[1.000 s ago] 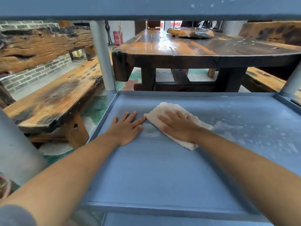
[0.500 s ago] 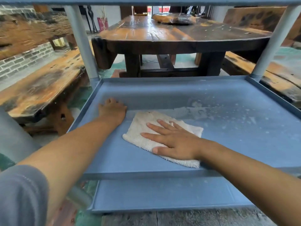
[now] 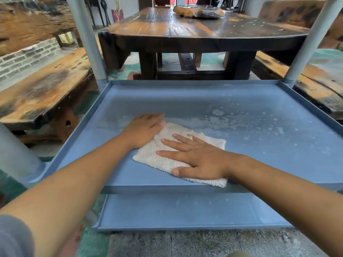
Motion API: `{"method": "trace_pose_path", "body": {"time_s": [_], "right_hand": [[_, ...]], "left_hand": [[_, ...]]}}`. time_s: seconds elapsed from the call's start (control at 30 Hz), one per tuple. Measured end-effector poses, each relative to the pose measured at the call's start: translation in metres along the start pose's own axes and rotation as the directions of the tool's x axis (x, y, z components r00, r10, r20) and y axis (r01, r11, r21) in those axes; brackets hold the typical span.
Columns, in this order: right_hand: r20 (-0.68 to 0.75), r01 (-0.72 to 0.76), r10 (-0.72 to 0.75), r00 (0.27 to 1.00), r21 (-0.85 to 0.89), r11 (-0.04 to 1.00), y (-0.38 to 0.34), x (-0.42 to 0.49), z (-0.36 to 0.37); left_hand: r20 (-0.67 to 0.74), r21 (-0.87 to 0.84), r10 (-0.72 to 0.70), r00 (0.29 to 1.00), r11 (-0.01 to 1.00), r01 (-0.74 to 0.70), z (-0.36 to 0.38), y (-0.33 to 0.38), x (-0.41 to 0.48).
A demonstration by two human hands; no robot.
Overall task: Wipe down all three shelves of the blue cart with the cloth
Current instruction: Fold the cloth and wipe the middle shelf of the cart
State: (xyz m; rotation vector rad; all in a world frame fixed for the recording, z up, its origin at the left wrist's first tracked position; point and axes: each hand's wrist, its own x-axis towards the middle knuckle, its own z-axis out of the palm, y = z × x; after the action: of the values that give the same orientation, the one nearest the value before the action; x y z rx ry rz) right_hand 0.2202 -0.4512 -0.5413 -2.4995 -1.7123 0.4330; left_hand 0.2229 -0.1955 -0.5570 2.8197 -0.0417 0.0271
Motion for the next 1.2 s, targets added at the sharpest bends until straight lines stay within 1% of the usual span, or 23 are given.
{"method": "trace_pose_path", "body": {"time_s": [0.07,0.17,0.23,0.3,0.4,0.47,0.57,0.67,0.77,0.87,0.97,1.07,1.13,1.2], "right_hand": [[-0.009,0.023,-0.023,1.0,-0.003,1.0,0.004,0.002,-0.001],[-0.034,0.02,-0.019,0.999,0.029,0.999,0.014,0.006,-0.003],[-0.052,0.017,-0.016,0.998,0.018,1.0,0.025,0.011,-0.003],[-0.071,-0.018,0.018,0.997,0.0,1.0,0.039,0.017,-0.003],[-0.093,-0.091,0.092,0.991,0.006,0.996,0.066,0.029,-0.011],[-0.115,-0.149,0.148,0.982,0.002,0.989,0.086,0.039,-0.017],[-0.14,-0.237,0.234,0.962,-0.004,0.972,0.121,0.053,-0.025],[-0.189,-0.329,0.316,0.93,-0.037,0.944,0.154,0.065,-0.032],[-0.227,-0.414,0.393,0.891,-0.056,0.908,0.188,0.073,-0.043],[-0.232,-0.519,0.507,0.83,0.009,0.855,0.219,0.078,-0.052],[-0.221,-0.599,0.595,0.773,0.057,0.799,0.24,0.081,-0.058],[-0.253,-0.664,0.664,0.704,0.098,0.741,0.249,0.084,-0.067],[-0.25,-0.67,0.669,0.7,0.092,0.736,0.248,0.086,-0.069],[-0.233,-0.659,0.654,0.72,0.069,0.749,0.244,0.088,-0.066]], "left_hand": [[0.02,0.07,0.012,1.0,0.997,-0.014,0.001,-0.004,-0.001],[0.045,0.113,0.006,0.999,0.994,-0.011,0.002,-0.003,0.002],[0.031,0.092,-0.009,0.999,0.996,0.006,0.003,-0.003,0.001],[0.01,0.055,-0.015,1.0,0.998,0.015,0.002,-0.002,0.0],[0.027,0.04,0.001,1.0,0.999,-0.002,0.0,0.0,-0.004],[0.051,0.072,0.003,0.999,0.997,-0.006,0.0,0.001,-0.007],[0.107,0.189,0.016,0.994,0.981,-0.036,0.001,0.004,-0.007],[0.144,0.221,0.019,0.989,0.974,-0.051,0.004,0.007,-0.006],[0.124,0.219,-0.029,0.992,0.976,0.001,0.009,0.011,-0.001],[0.097,0.213,-0.088,0.991,0.975,0.066,0.015,0.019,0.004],[0.082,0.226,-0.107,0.991,0.97,0.086,0.02,0.023,0.008],[0.041,0.229,-0.116,0.992,0.968,0.104,0.026,0.026,0.011],[0.021,0.236,-0.142,0.99,0.962,0.133,0.028,0.03,0.013],[0.009,0.252,-0.189,0.982,0.951,0.181,0.03,0.036,0.017]]}}
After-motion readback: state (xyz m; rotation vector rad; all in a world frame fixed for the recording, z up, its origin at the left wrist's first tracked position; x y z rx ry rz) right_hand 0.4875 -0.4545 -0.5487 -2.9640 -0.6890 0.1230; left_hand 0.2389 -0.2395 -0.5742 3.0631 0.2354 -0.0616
